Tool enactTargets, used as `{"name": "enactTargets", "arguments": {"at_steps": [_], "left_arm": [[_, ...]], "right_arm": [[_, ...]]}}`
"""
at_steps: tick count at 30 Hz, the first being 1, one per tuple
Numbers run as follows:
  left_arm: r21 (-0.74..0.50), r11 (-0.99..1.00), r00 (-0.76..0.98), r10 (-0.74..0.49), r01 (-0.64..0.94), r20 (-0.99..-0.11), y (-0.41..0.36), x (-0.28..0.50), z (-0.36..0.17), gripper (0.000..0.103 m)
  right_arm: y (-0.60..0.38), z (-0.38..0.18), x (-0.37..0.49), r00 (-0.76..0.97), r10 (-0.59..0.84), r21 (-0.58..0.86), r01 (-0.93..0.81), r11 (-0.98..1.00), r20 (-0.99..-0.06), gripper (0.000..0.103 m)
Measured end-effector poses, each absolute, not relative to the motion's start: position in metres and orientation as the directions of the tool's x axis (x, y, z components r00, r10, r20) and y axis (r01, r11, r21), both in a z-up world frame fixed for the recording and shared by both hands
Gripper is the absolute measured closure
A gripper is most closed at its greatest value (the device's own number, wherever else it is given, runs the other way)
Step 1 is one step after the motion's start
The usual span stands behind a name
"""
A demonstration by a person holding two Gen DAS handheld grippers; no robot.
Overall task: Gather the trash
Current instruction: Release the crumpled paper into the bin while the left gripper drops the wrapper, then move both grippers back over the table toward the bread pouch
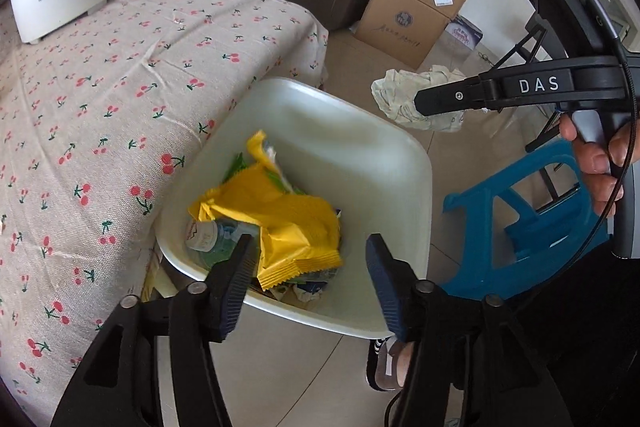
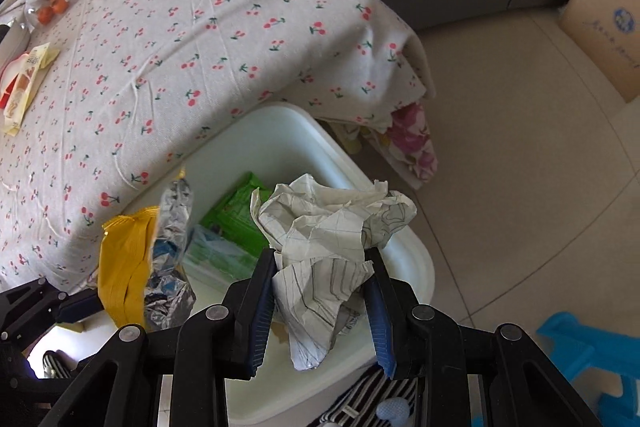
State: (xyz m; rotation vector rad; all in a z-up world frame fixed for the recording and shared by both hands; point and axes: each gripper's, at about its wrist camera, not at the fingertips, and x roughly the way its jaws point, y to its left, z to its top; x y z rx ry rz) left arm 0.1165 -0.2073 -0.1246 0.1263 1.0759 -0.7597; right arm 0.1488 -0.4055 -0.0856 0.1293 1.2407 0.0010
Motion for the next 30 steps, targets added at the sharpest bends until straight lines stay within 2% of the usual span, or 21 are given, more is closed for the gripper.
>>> {"name": "enactTargets", "arguments": {"at_steps": [1,3,5,11,17,25,26,27,28,30], "left_arm": [[-0.253,0.744,0.255,-0.494,0.619,-0.831,-0.207,0.116,-0.125,0.029],[-0.236,0.745,0.259,-0.482,0.624,-0.837,-0.207,0.115,-0.123,0.026],[-0.217,0.757,0.275,-0.465,0.616,-0.841,-0.203,0.116,-0.120,0.015],[-0.188,0.805,0.323,-0.423,0.563,-0.846,-0.173,0.118,-0.106,0.006],[-0.138,0.854,0.387,-0.364,0.501,-0.847,-0.137,0.116,-0.091,0.001],[-0.122,0.888,0.434,-0.331,0.443,-0.838,-0.092,0.103,-0.073,0.000],[-0.119,0.891,0.439,-0.327,0.438,-0.837,-0.087,0.101,-0.071,0.000],[-0.115,0.895,0.444,-0.322,0.432,-0.836,-0.083,0.099,-0.069,0.000],[-0.113,0.897,0.448,-0.319,0.426,-0.835,-0.080,0.097,-0.068,0.000],[-0.112,0.904,0.458,-0.312,0.413,-0.833,-0.071,0.095,-0.065,0.000]], "right_arm": [[-0.407,-0.088,0.148,0.320,0.068,0.095,0.071,0.993,-0.945,0.066],[-0.410,-0.090,0.146,0.311,0.062,0.089,0.074,0.993,-0.949,0.065],[-0.411,-0.092,0.145,0.306,0.058,0.085,0.075,0.994,-0.950,0.065],[-0.409,-0.096,0.147,0.288,0.054,0.078,0.072,0.994,-0.956,0.065],[-0.396,-0.103,0.152,0.263,0.041,0.058,0.058,0.997,-0.964,0.065],[-0.383,-0.109,0.157,0.236,0.017,0.030,0.055,0.998,-0.972,0.062],[-0.381,-0.110,0.158,0.234,0.017,0.031,0.057,0.998,-0.972,0.060],[-0.379,-0.110,0.158,0.230,0.023,0.037,0.056,0.998,-0.973,0.054],[-0.377,-0.110,0.159,0.228,0.027,0.040,0.056,0.998,-0.973,0.042],[-0.371,-0.108,0.159,0.238,0.028,0.041,0.052,0.998,-0.971,0.030]]}}
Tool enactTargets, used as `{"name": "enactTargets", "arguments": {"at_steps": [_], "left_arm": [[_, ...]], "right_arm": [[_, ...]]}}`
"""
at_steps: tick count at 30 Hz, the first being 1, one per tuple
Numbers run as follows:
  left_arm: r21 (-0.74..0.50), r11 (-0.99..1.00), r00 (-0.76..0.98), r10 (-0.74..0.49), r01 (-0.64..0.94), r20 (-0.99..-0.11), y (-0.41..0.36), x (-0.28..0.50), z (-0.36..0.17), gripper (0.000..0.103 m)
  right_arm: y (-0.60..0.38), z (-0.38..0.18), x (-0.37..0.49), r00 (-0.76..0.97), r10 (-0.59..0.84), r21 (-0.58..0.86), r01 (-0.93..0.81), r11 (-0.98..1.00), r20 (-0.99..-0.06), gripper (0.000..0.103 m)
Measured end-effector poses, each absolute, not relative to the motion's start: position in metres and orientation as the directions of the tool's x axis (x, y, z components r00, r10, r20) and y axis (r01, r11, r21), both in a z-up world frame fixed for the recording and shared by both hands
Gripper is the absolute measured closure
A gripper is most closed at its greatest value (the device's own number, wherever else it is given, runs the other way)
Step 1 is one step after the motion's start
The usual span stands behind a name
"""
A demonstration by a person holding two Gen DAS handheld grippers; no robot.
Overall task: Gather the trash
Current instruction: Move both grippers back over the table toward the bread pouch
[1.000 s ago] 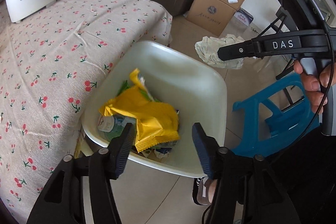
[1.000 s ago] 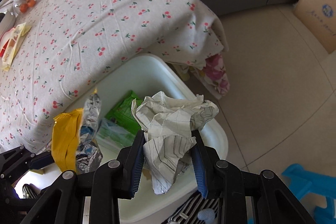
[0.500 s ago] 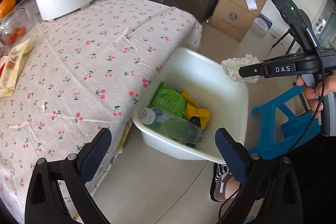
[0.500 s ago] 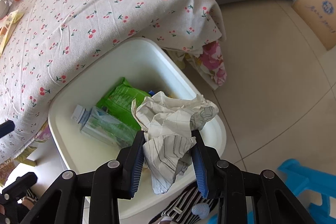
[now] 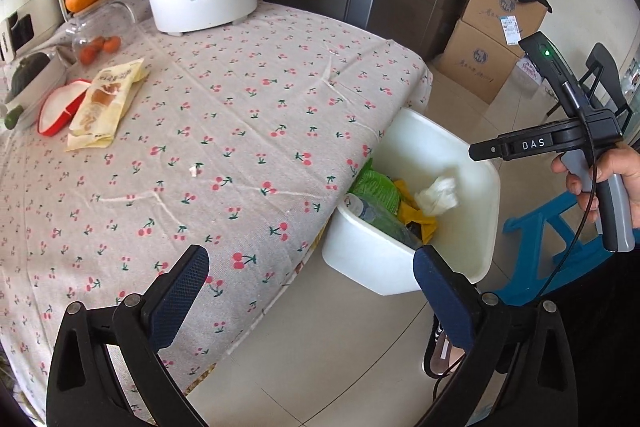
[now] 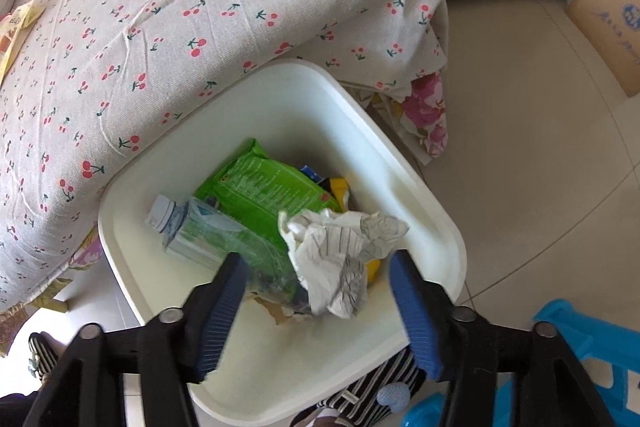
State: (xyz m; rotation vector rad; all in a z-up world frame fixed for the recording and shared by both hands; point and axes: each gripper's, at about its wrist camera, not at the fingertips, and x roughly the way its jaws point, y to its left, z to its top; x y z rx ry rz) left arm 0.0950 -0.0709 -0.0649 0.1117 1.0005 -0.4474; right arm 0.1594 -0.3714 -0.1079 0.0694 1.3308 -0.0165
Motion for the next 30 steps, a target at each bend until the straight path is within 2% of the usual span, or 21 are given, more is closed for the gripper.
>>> {"name": "enactTargets", "arguments": {"at_steps": [5,16,30], "left_arm": [[-0.112,0.919,0.474,-0.296,0.378,-0.829,-0.050,0.092,-0.060,0.000],[-0.126,0.953,0.518,-0.257,0.275,-0.816,-0.001,0.098,-0.048,0.000],[-0.137,0.990,0.600,-0.118,0.013,-0.791,0.109,0.126,-0.037,0.000]], "right_arm": [[-0.352,-0.100,0.163,0.262,0.005,0.013,0.031,0.999,-0.965,0.026],[-0.291,-0.083,0.180,0.309,0.047,0.041,-0.024,0.999,-0.950,0.023],[-0.186,-0.073,0.211,0.348,0.113,0.066,-0.144,0.987,-0.931,0.020]]}}
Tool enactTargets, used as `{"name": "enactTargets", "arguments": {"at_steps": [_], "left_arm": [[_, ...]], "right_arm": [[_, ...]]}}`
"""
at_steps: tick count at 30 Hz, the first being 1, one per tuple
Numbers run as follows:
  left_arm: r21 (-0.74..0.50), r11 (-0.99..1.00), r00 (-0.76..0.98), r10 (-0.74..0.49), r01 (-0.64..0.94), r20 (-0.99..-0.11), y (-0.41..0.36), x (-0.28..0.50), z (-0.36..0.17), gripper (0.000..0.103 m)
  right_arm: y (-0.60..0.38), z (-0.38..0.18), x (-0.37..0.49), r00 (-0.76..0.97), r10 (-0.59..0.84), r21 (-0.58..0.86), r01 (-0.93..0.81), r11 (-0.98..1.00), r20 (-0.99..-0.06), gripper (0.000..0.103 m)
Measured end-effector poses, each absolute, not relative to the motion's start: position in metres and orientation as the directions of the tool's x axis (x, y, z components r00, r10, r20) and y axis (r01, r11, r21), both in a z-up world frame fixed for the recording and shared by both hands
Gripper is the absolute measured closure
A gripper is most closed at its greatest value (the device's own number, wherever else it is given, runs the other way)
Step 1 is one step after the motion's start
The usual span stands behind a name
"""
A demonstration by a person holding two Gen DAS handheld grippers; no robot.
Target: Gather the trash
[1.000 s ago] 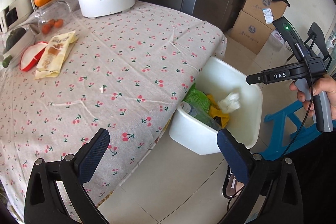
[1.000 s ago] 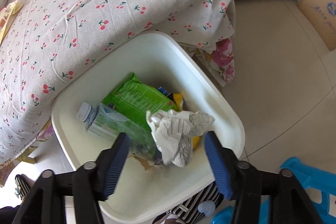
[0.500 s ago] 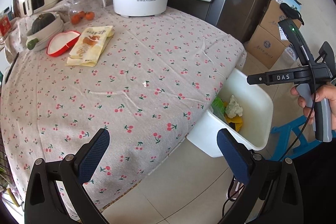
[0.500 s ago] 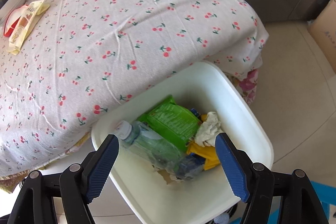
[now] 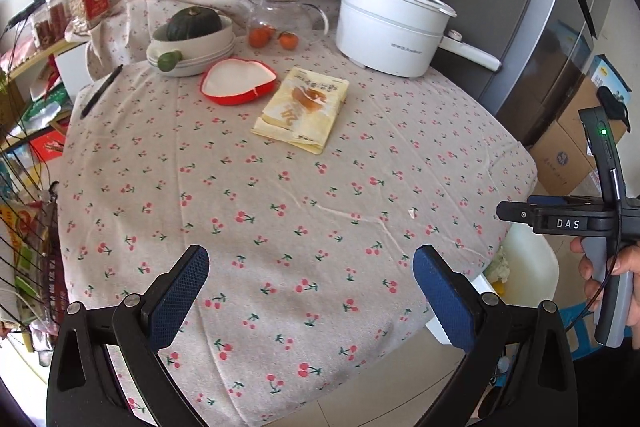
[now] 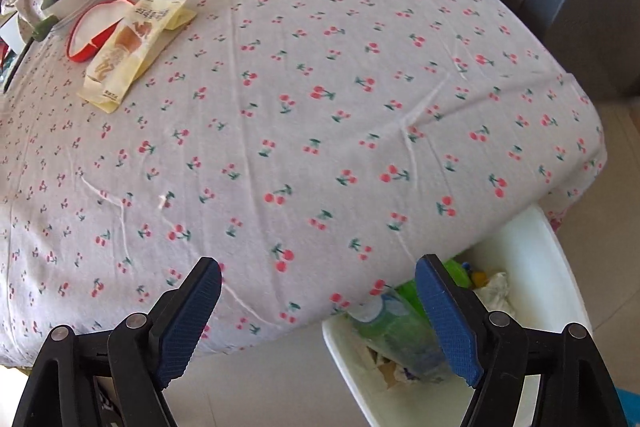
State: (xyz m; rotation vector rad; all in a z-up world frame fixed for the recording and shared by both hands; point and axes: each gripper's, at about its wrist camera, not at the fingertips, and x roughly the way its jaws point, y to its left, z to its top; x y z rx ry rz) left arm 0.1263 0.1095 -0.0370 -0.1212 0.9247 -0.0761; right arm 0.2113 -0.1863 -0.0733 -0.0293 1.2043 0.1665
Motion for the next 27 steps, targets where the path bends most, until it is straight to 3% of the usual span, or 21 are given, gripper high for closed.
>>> {"name": "enactTargets", "arguments": {"at_steps": [12,17,22,27], "left_arm": [[-0.059,0.986,0.634,0.054,-0.155,-0.771,0.186,0.154,-0.062,0.000],[-0.041,0.985,0.639,0.076,-0.166,-0.765,0.213,0.186,-0.076,0.000],[-0.035,0.989,0.643,0.068,-0.146,-0.763,0.224,0.216,-0.086,0.000],[-0.005,0.992,0.663,0.079,-0.124,-0.744,0.226,0.235,-0.090,0.000]], "right_arm": [[-0.107,-0.090,0.265,0.432,0.170,0.102,-0.177,0.979,-0.886,0.019],[-0.086,-0.096,0.298,0.507,0.221,0.144,-0.186,0.972,-0.833,0.019],[-0.060,-0.112,0.334,0.493,0.314,0.253,-0.189,0.949,-0.811,0.019],[-0.028,-0.126,0.363,0.484,0.331,0.258,-0.212,0.943,-0.810,0.019]]}}
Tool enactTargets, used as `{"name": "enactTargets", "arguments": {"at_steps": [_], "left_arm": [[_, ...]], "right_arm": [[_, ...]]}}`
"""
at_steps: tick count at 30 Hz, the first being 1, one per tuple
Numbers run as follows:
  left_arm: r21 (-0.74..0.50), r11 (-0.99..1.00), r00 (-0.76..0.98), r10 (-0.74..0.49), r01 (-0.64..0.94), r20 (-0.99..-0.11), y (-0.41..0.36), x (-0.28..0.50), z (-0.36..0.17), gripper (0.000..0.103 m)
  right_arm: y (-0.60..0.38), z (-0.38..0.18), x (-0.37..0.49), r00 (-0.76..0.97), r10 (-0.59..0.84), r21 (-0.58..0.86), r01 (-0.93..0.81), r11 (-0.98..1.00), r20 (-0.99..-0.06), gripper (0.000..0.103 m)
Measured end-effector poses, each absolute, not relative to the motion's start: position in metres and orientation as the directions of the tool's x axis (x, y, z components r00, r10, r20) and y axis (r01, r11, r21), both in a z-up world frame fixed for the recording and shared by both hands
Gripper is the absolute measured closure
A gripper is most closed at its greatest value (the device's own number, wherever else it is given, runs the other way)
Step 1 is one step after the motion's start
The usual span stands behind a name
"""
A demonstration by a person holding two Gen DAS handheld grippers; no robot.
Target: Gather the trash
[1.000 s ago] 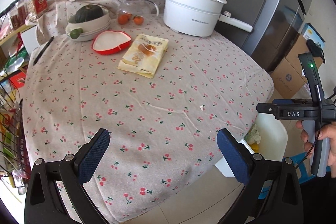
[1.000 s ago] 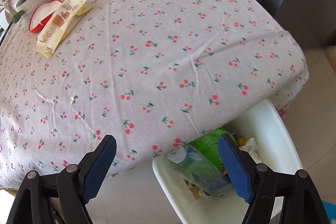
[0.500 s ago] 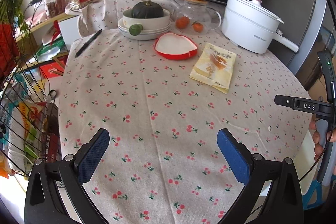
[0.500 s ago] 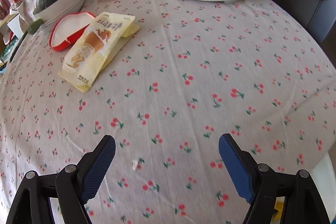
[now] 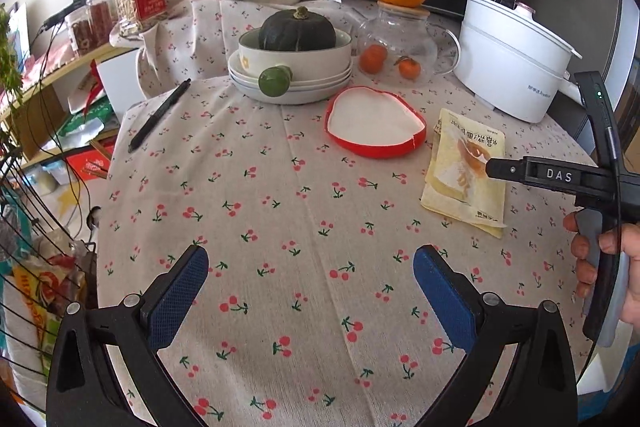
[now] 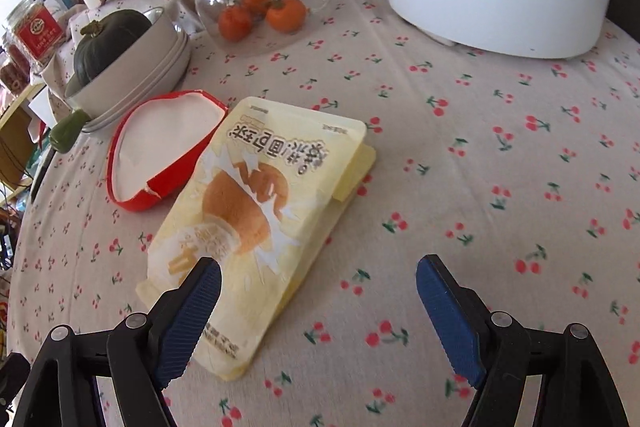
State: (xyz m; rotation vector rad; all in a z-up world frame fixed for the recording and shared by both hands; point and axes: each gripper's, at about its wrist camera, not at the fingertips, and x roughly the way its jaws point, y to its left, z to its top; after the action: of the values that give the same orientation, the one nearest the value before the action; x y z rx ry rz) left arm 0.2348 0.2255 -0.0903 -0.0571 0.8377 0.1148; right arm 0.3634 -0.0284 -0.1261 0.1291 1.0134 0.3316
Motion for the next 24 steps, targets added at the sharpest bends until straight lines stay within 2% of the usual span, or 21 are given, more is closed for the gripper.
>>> {"name": "enactTargets", "arguments": {"at_steps": [5,8,10,11,12,13,16,20,24], "left_arm": [[0.041,0.994,0.647,0.098,-0.102,-0.756,0.225,0.249,-0.100,0.000],[0.048,0.995,0.650,0.095,-0.089,-0.754,0.221,0.256,-0.103,0.000],[0.060,0.995,0.651,0.098,-0.082,-0.753,0.217,0.261,-0.104,0.000],[0.072,0.995,0.654,0.103,-0.075,-0.749,0.214,0.264,-0.104,0.000],[0.087,0.994,0.660,0.111,-0.069,-0.743,0.210,0.266,-0.103,0.000],[0.101,0.993,0.665,0.114,-0.059,-0.738,0.206,0.269,-0.103,0.000],[0.121,0.993,0.659,0.099,-0.012,-0.745,0.195,0.279,-0.104,0.000],[0.108,0.994,0.665,0.061,0.030,-0.744,0.182,0.299,-0.103,0.000],[0.163,0.982,0.650,0.066,0.090,-0.757,0.165,0.324,-0.104,0.000]], "right_arm": [[-0.008,-0.135,0.377,0.514,0.294,0.204,-0.225,0.953,-0.806,0.023],[0.003,-0.138,0.375,0.551,0.224,0.101,-0.245,0.964,-0.804,0.039],[0.006,-0.138,0.373,0.568,0.208,0.060,-0.268,0.962,-0.796,0.065],[0.008,-0.138,0.372,0.577,0.184,0.026,-0.271,0.962,-0.796,0.073],[0.008,-0.139,0.371,0.584,0.172,0.003,-0.278,0.960,-0.793,0.087],[0.007,-0.139,0.370,0.585,0.178,-0.003,-0.295,0.955,-0.792,0.096],[0.003,-0.138,0.368,0.559,0.214,-0.001,-0.359,0.933,-0.801,0.103],[-0.018,-0.129,0.364,0.538,0.223,-0.007,-0.392,0.920,-0.813,0.103],[-0.051,-0.111,0.366,0.542,0.232,0.004,-0.388,0.921,-0.808,0.103]]}}
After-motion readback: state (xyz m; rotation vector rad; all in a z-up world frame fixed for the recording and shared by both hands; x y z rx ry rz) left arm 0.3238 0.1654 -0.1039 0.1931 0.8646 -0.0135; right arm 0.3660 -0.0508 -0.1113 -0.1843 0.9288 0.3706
